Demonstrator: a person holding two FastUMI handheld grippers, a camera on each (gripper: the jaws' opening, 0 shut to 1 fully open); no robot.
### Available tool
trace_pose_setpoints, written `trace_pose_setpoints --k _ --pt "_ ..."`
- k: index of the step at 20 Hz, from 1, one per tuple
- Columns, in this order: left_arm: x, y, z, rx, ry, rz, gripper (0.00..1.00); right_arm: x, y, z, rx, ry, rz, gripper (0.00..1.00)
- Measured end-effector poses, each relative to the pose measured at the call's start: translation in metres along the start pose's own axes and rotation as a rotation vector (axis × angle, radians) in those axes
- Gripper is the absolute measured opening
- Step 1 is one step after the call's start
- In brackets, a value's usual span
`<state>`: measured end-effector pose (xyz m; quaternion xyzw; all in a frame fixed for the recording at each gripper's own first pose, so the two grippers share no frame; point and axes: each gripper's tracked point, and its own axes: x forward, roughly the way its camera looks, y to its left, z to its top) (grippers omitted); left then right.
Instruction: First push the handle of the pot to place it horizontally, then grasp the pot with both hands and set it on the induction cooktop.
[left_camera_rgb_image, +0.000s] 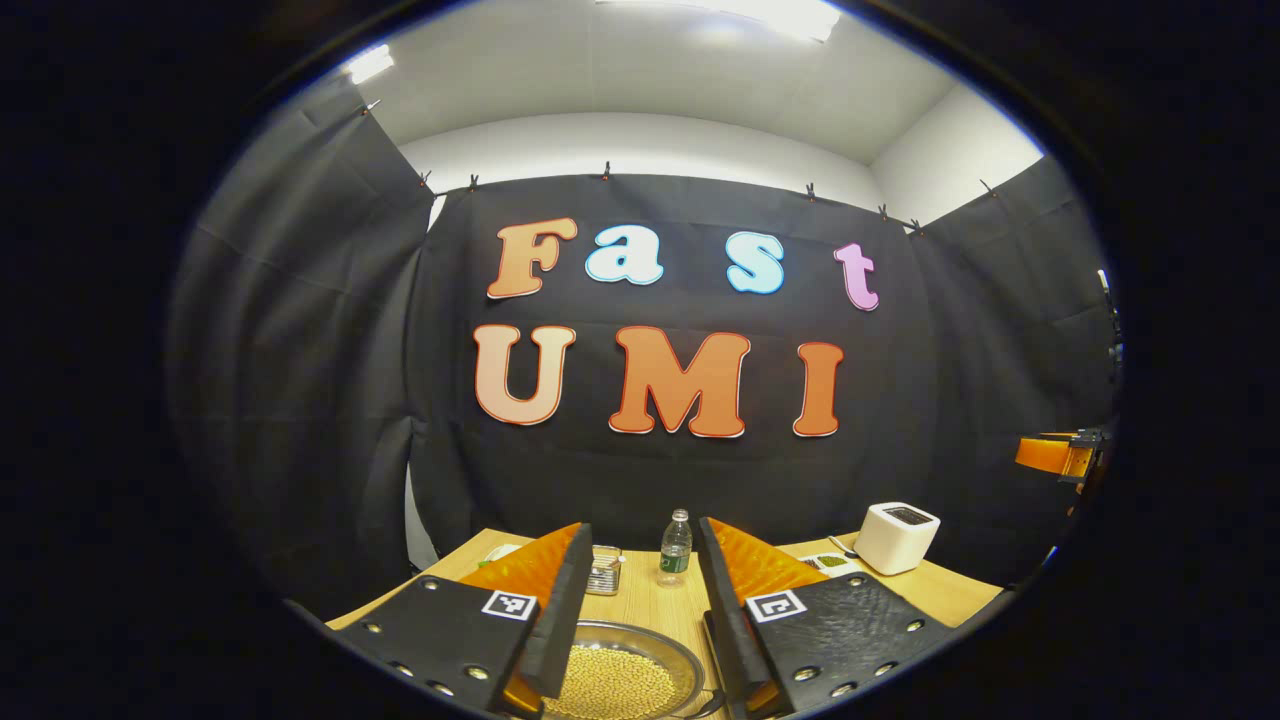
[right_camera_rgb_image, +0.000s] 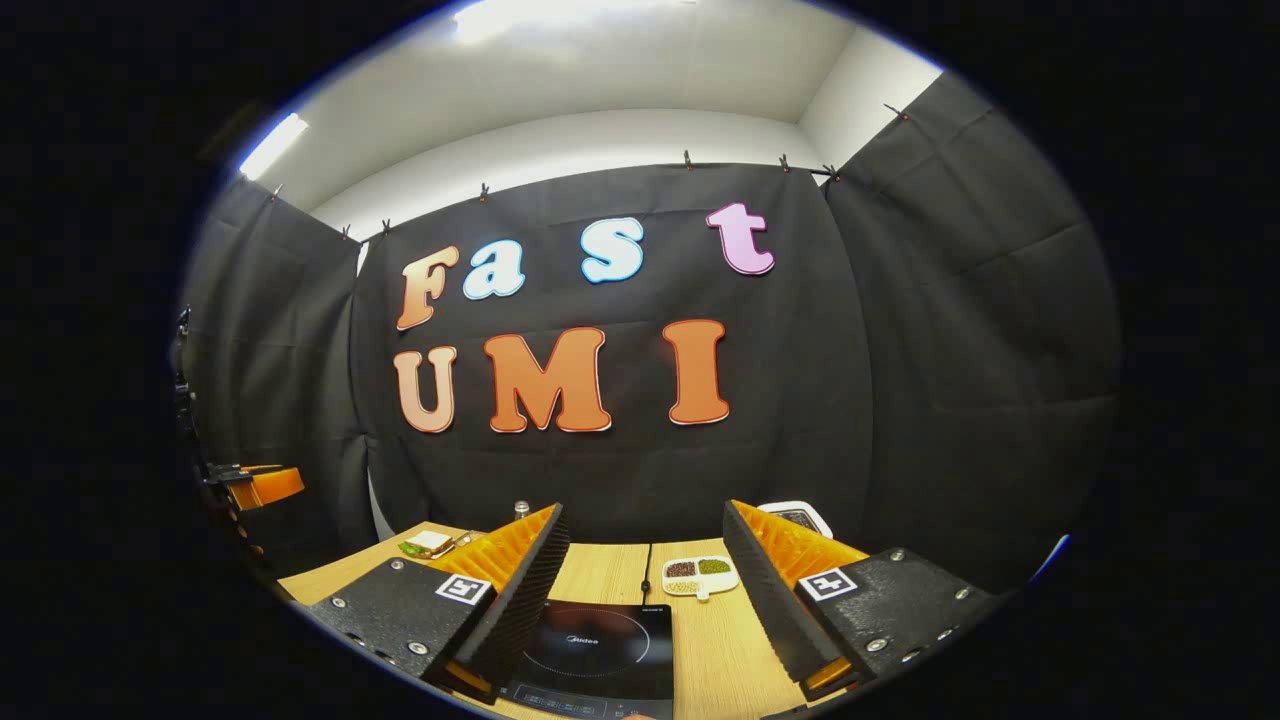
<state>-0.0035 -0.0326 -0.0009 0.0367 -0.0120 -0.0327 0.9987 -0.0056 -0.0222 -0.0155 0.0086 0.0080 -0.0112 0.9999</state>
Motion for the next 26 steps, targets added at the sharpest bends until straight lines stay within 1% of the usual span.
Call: trace_pose_setpoints --k 1,2,3,4,5,6,7,9,11,12,13,14,17,18,19,23,26 --pt "0.001 0.000 -0.002 -0.009 0.006 -0.005 0.51 0.001 -0.001 -0.001 0.001 0.002 -0.001 1.00" --pt "0.000 0.000 -0.004 -0.016 0.011 -0.008 0.46 0.001 -0.002 -0.001 0.001 0.003 -0.003 1.00" --pt "0.001 0.000 -0.007 -0.019 0.018 -0.012 0.35 0.001 -0.002 -0.002 0.001 0.003 -0.004 1.00" --pt "0.001 -0.004 -0.008 -0.019 0.020 -0.033 0.33 0.001 -0.003 -0.002 0.000 0.004 -0.006 0.96" --pt "0.000 -0.007 -0.010 -0.024 0.027 -0.040 0.31 0.002 -0.003 -0.002 0.001 0.005 -0.008 0.96" --pt "0.001 -0.003 -0.011 -0.029 0.030 -0.043 0.23 0.002 -0.003 -0.003 0.002 0.006 -0.009 1.00" --pt "0.000 -0.003 -0.013 -0.036 0.035 -0.050 0.14 0.002 -0.003 -0.003 0.003 0.006 -0.009 1.00" --pt "0.000 -0.004 -0.016 -0.038 0.046 -0.060 0.13 0.001 -0.003 -0.003 0.006 0.006 -0.009 1.00" --pt "-0.002 -0.002 -0.020 -0.023 0.051 -0.052 0.13 0.002 -0.003 -0.004 0.006 0.007 -0.009 1.00" --pt "-0.002 0.001 -0.023 -0.017 0.054 -0.047 0.10 0.002 -0.003 -0.004 0.006 0.008 -0.010 0.96" --pt "-0.003 -0.001 -0.025 -0.018 0.063 -0.051 0.05 0.002 -0.004 -0.004 0.008 0.009 -0.011 0.96" --pt "-0.004 -0.003 -0.033 -0.021 0.078 -0.058 0.04 0.001 -0.004 -0.004 0.010 0.009 -0.011 1.00" --pt "-0.009 -0.005 -0.053 -0.009 0.125 -0.065 0.04 0.002 -0.004 -0.006 0.021 0.012 -0.009 1.00" --pt "-0.010 -0.004 -0.062 0.000 0.144 -0.064 0.04 0.001 -0.005 -0.006 0.025 0.013 -0.009 1.00" --pt "-0.011 -0.006 -0.072 0.006 0.166 -0.068 0.04 0.001 -0.006 -0.006 0.028 0.012 -0.010 0.96" --pt "-0.022 -0.021 -0.116 0.036 0.261 -0.101 0.04 0.003 -0.008 -0.013 0.045 0.030 -0.013 0.96" --pt "-0.031 -0.037 -0.154 0.069 0.342 -0.142 0.04 0.003 -0.007 -0.014 0.047 0.036 -0.012 0.96"
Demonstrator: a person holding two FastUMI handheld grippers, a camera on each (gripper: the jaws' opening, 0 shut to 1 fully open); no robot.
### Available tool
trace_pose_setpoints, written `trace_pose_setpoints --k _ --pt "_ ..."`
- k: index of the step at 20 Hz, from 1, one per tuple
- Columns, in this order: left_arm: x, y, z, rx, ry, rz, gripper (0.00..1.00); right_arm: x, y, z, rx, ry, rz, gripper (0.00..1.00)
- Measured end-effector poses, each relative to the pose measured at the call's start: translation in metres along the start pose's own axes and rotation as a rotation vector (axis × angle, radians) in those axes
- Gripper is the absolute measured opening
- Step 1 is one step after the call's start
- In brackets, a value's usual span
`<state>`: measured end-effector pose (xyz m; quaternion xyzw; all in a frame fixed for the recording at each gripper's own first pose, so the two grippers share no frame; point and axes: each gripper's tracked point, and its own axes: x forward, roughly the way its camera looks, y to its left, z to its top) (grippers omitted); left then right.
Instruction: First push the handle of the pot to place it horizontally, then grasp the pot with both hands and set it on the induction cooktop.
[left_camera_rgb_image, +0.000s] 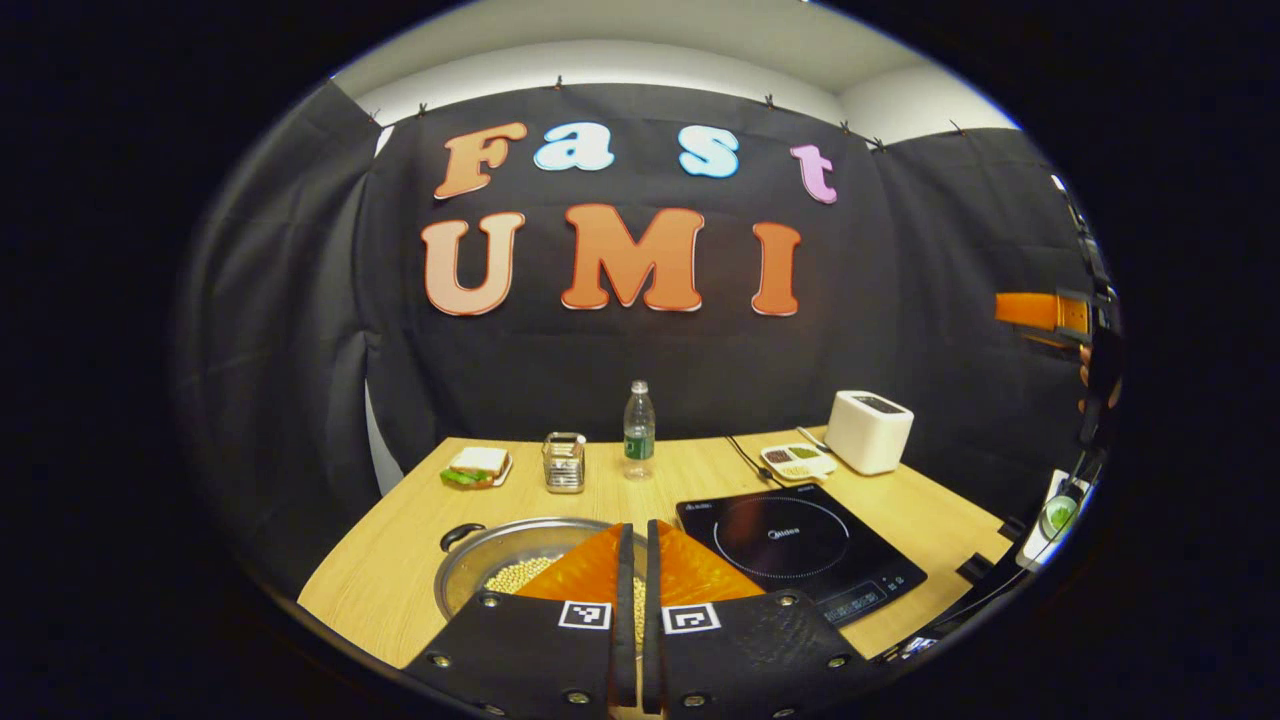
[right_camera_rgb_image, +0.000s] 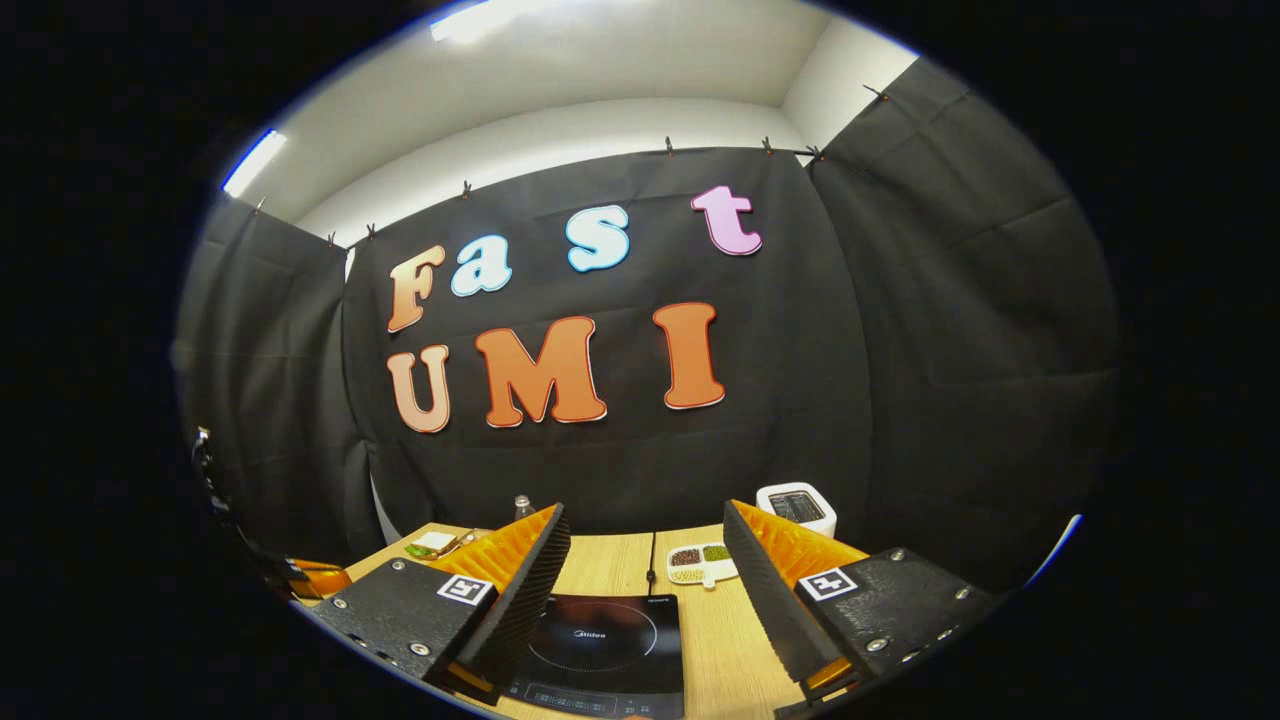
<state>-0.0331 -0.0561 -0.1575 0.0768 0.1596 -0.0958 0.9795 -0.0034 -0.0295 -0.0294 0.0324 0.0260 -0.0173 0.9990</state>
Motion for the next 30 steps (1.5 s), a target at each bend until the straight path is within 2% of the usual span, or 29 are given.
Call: trace_pose_setpoints --k 8,14,18,19,20,24,30 --pt "0.007 -0.026 -0.095 0.031 0.220 -0.082 0.05 0.004 0.002 -0.008 -0.009 0.014 -0.005 0.96" --pt "-0.002 -0.016 -0.145 0.019 0.345 -0.066 0.05 0.009 0.006 -0.015 -0.012 0.030 0.000 0.96" --pt "-0.003 -0.015 -0.164 0.022 0.387 -0.073 0.04 0.011 0.009 -0.020 -0.013 0.039 0.002 0.95" --pt "-0.002 -0.015 -0.168 0.024 0.398 -0.075 0.04 0.012 0.009 -0.022 -0.013 0.043 0.003 1.00" --pt "-0.002 -0.016 -0.174 0.026 0.411 -0.078 0.05 0.012 0.009 -0.025 -0.013 0.048 0.003 0.96" --pt "0.005 -0.011 -0.187 0.062 0.435 -0.064 0.05 0.017 0.010 -0.031 -0.011 0.067 0.003 0.95" --pt "0.018 -0.017 -0.187 0.063 0.445 -0.075 0.04 0.021 0.004 -0.039 -0.014 0.088 -0.012 0.95"
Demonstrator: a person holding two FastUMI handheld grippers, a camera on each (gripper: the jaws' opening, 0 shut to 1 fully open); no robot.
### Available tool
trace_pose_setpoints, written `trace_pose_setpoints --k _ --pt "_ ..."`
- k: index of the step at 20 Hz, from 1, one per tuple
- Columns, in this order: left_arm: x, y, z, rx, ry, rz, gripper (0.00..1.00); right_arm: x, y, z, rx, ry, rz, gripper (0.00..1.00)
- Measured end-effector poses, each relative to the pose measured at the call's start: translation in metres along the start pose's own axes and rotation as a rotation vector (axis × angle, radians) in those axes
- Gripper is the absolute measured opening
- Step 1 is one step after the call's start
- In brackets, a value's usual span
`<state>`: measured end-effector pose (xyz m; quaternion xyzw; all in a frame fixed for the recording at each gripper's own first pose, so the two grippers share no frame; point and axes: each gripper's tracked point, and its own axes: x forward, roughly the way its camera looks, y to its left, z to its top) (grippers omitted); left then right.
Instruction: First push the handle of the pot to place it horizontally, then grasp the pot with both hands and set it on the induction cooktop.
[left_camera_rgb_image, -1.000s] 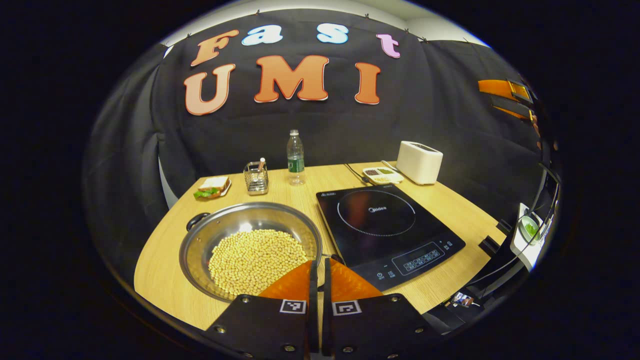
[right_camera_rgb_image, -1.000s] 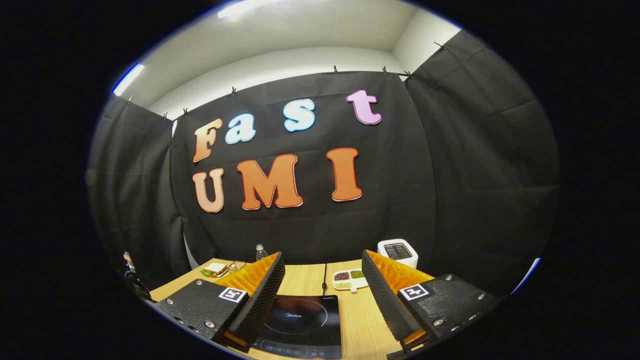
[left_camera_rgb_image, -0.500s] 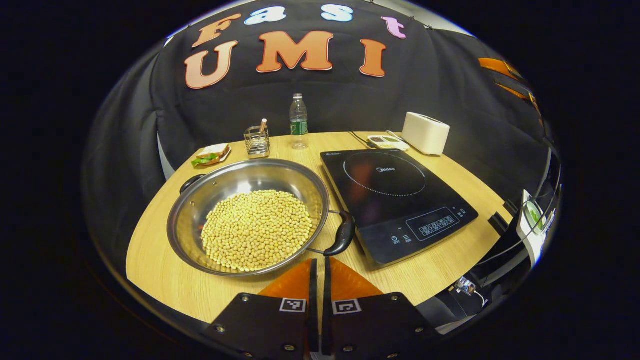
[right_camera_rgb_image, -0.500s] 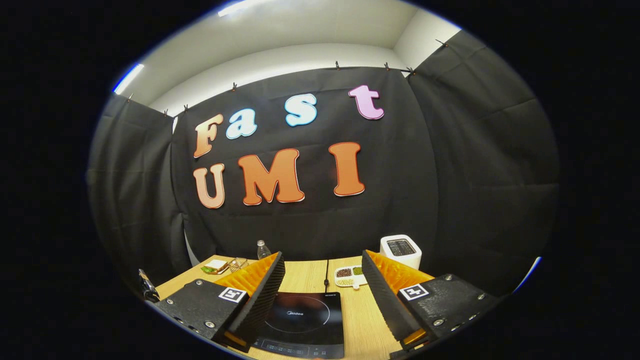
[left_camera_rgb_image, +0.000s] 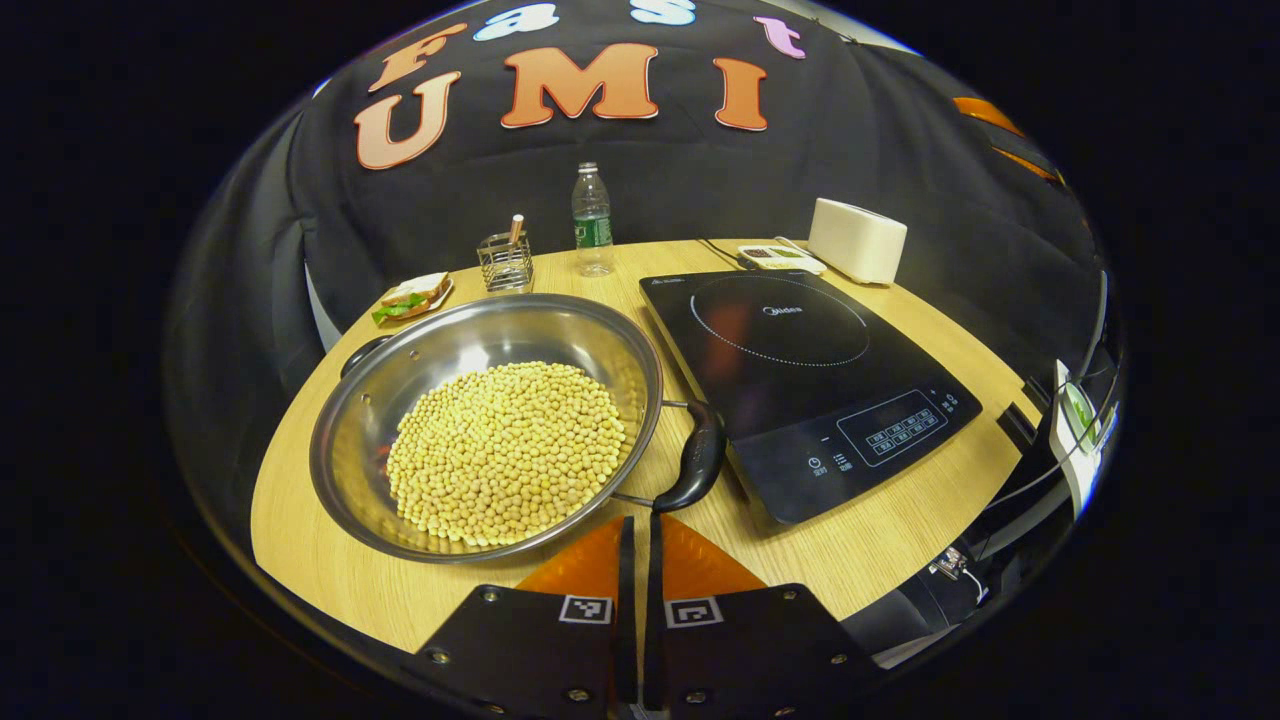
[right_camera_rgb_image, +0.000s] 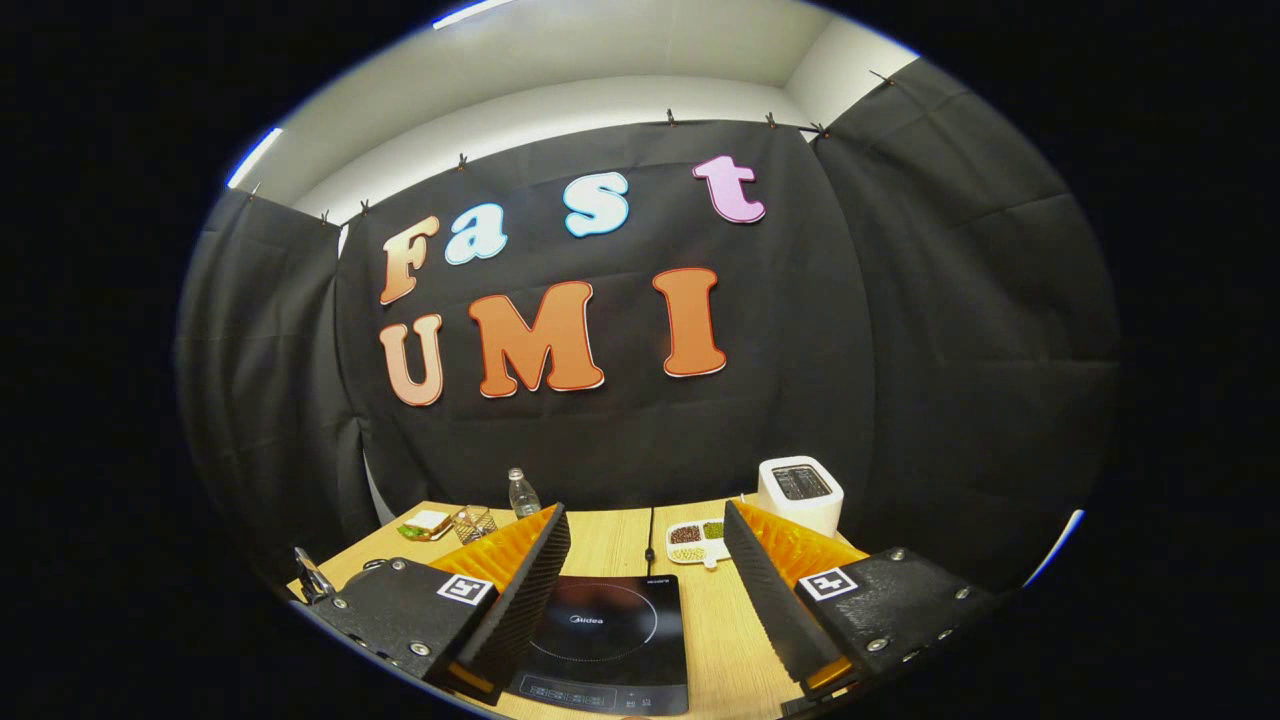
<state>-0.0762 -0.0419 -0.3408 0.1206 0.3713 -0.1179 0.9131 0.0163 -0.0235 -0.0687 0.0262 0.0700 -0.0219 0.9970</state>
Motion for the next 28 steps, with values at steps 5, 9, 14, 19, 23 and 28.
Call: trace_pose_setpoints --k 5,9,14,19,23,28 --pt "0.010 -0.005 0.006 -0.020 0.014 -0.013 0.04 0.005 -0.009 -0.002 0.018 0.002 -0.008 1.00" --pt "0.018 -0.008 0.012 -0.035 0.022 -0.014 0.04 0.007 -0.020 -0.003 0.036 -0.002 -0.027 0.96" --pt "0.031 -0.013 0.019 -0.034 0.023 -0.009 0.04 0.007 -0.035 -0.006 0.043 -0.003 -0.052 0.95" --pt "0.043 -0.016 0.028 -0.039 0.025 -0.011 0.03 0.007 -0.045 -0.006 0.034 -0.006 -0.069 1.00" --pt "0.051 -0.019 0.035 -0.032 0.025 -0.009 0.01 0.010 -0.053 -0.010 0.039 0.000 -0.082 0.95" --pt "0.062 -0.022 0.042 -0.026 0.027 -0.013 0.01 0.016 -0.063 -0.016 0.051 0.014 -0.098 0.94"
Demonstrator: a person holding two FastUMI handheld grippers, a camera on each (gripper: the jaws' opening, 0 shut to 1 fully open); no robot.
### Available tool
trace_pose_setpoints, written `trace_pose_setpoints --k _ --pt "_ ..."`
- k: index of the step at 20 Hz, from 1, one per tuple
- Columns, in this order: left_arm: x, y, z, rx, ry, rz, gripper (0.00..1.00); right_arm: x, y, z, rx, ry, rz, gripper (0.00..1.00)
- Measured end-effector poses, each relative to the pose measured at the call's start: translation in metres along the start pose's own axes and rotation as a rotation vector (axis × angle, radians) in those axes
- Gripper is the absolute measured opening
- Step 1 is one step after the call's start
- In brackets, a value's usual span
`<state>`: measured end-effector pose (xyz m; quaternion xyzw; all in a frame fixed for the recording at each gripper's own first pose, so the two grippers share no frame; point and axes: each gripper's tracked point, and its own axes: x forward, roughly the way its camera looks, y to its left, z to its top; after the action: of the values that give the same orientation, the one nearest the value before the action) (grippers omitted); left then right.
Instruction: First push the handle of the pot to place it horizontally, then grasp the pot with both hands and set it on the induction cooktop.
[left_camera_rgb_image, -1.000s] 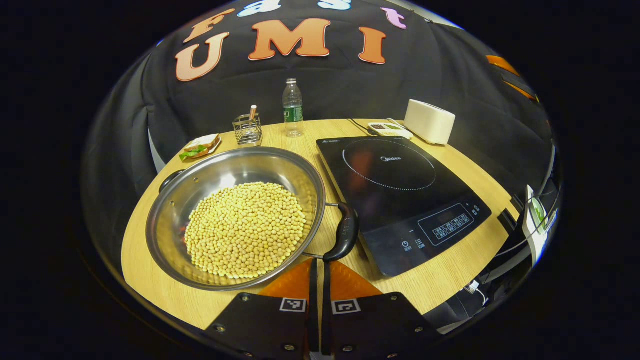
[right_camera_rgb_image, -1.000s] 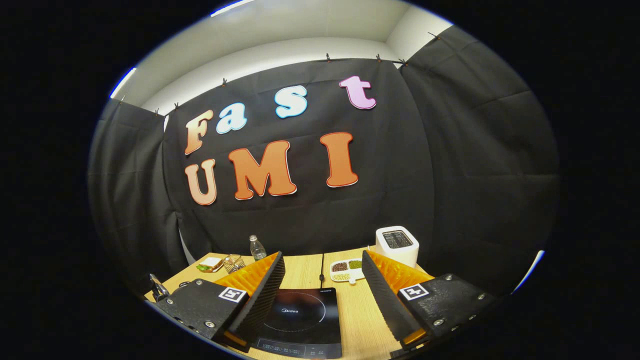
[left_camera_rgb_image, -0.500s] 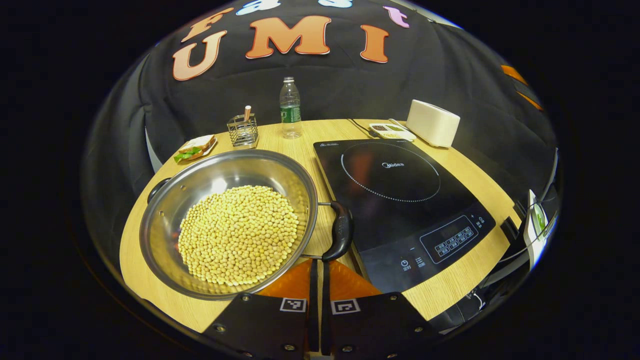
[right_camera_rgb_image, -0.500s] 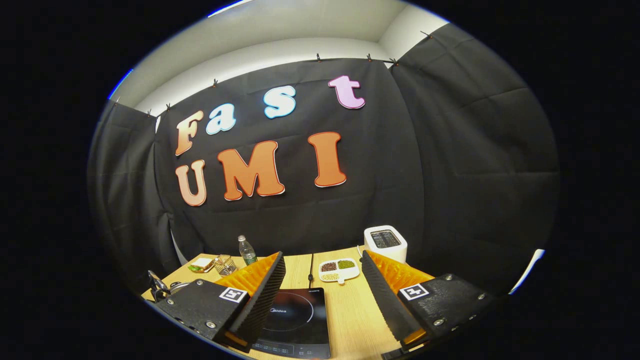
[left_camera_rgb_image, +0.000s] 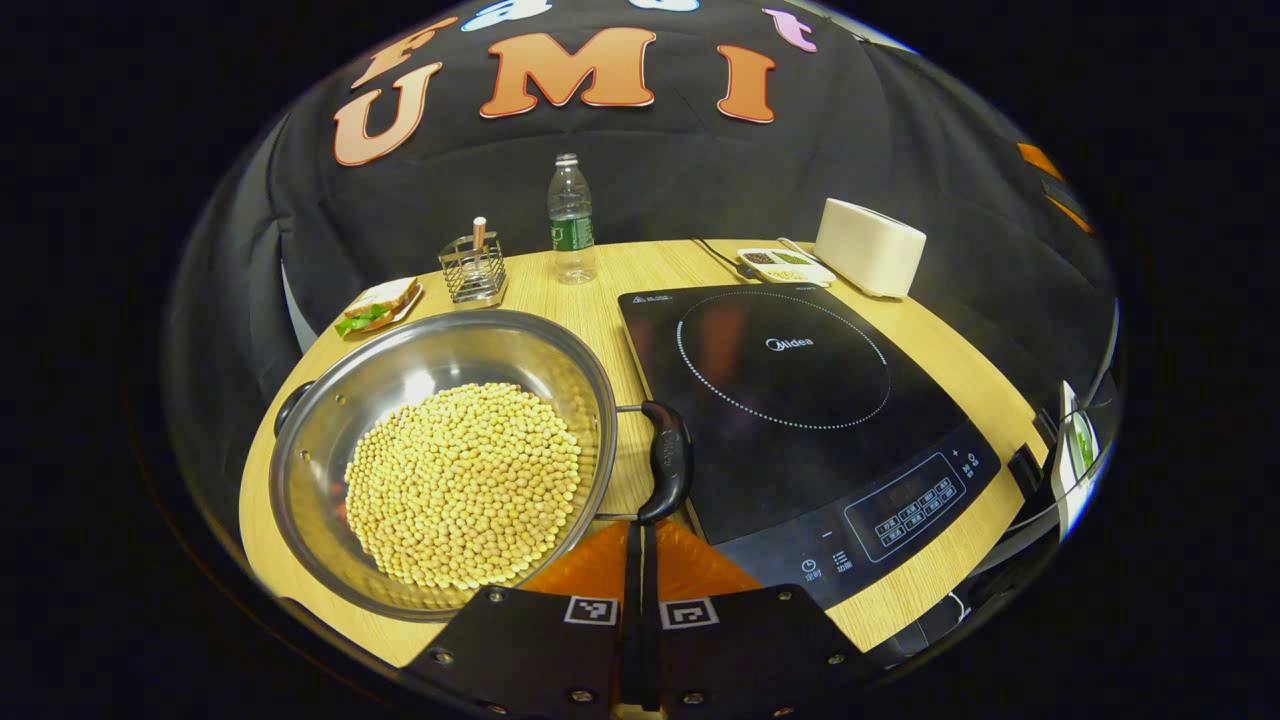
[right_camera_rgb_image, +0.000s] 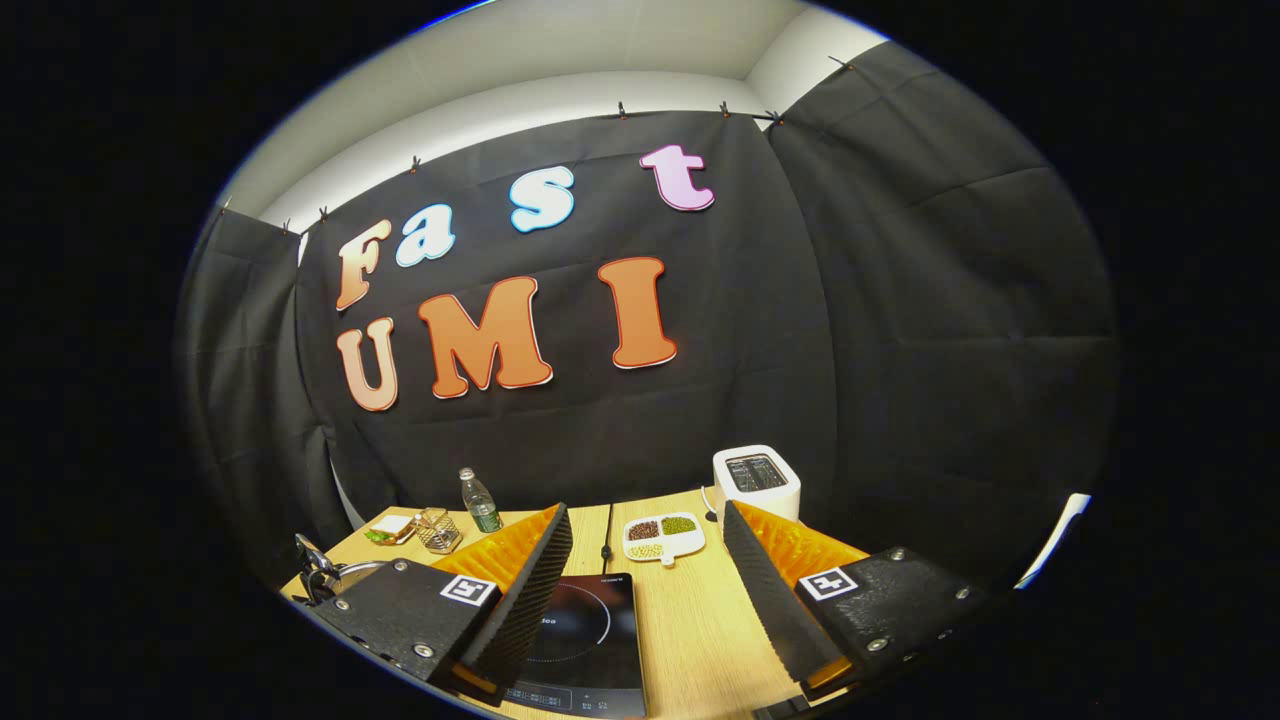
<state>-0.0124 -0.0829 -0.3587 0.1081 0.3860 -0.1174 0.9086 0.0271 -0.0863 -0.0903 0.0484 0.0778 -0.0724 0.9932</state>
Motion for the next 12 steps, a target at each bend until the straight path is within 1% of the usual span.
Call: trace_pose_setpoints --k 5,12 --pt "0.009 -0.003 0.007 0.004 0.004 -0.012 0.01 0.007 -0.005 -0.002 -0.018 -0.002 -0.017 0.94" --pt "0.020 -0.006 0.014 0.014 0.009 -0.019 0.01 0.017 -0.007 -0.007 -0.017 0.014 -0.023 0.94"
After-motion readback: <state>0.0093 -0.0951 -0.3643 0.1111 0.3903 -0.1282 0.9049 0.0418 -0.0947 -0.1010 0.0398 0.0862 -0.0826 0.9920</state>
